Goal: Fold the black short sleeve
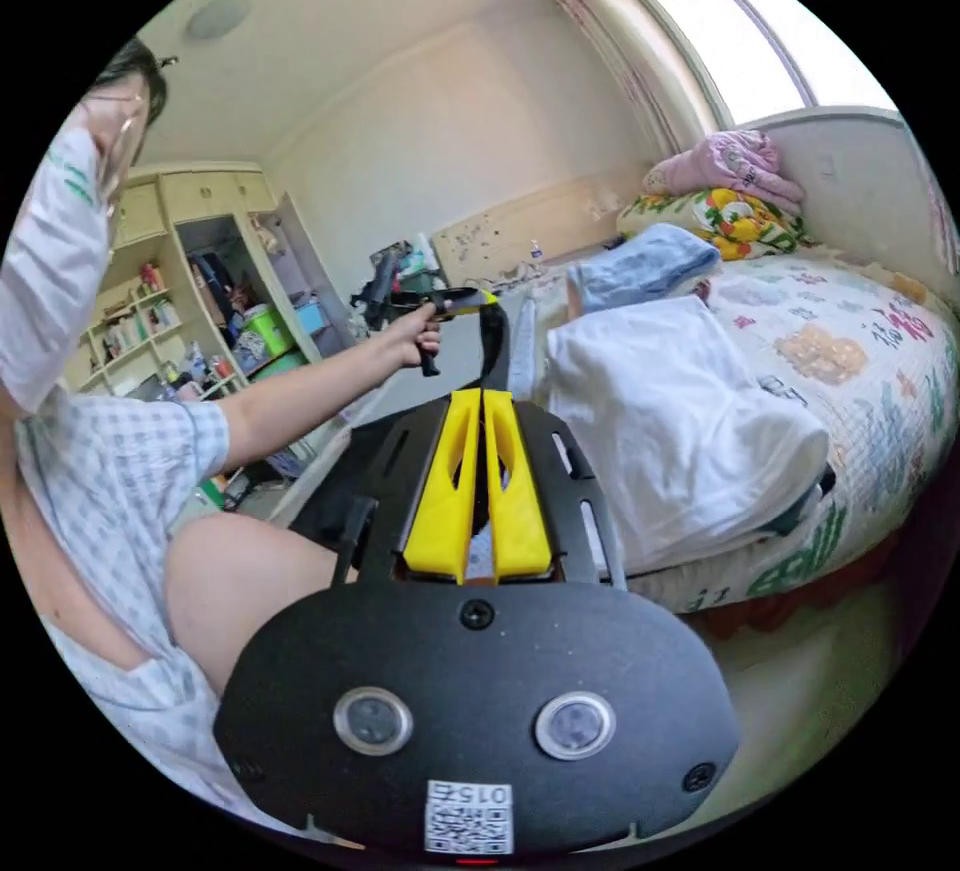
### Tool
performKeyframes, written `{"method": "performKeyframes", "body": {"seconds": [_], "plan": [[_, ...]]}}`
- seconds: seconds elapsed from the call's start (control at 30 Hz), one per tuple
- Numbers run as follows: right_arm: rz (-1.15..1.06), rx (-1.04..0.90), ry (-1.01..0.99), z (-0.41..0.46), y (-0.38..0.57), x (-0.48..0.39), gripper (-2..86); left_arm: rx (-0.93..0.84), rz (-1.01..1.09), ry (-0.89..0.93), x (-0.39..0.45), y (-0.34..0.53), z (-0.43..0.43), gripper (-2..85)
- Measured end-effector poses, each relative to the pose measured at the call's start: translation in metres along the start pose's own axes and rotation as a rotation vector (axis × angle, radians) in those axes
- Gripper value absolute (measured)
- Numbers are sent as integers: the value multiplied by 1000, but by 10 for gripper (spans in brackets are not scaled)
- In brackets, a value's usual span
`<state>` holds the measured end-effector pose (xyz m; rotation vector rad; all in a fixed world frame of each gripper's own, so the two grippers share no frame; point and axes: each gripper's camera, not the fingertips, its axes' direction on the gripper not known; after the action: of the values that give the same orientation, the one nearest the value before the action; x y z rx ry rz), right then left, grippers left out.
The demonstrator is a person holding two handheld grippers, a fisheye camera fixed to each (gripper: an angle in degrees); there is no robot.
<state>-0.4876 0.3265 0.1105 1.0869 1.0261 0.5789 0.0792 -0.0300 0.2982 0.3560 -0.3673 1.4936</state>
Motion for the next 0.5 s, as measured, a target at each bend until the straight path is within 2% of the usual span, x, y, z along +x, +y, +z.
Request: {"method": "performKeyframes", "body": {"seconds": [0.07,0.17,0.23,0.3,0.4,0.43,0.5], "plan": [[-142,-73,-146,28,-30,-30,-4,55,-11,48,-14,-2,-48,-3],[-328,-248,-416,116,-62,-74,-5,137,-59,45,-54,16,-132,-3],[-397,-486,-660,214,-67,-103,-5,161,-124,4,-99,51,-190,-4],[-412,-643,-749,284,-58,-123,-5,152,-202,-45,-137,88,-224,-4],[-485,-934,-786,371,-36,-162,-3,79,-334,-223,-199,156,-261,-6],[-526,-929,-782,386,-30,-175,-3,58,-411,-259,-221,181,-270,-7],[-563,-1028,-729,413,-15,-195,-2,103,-502,-196,-244,209,-286,-8]]}}
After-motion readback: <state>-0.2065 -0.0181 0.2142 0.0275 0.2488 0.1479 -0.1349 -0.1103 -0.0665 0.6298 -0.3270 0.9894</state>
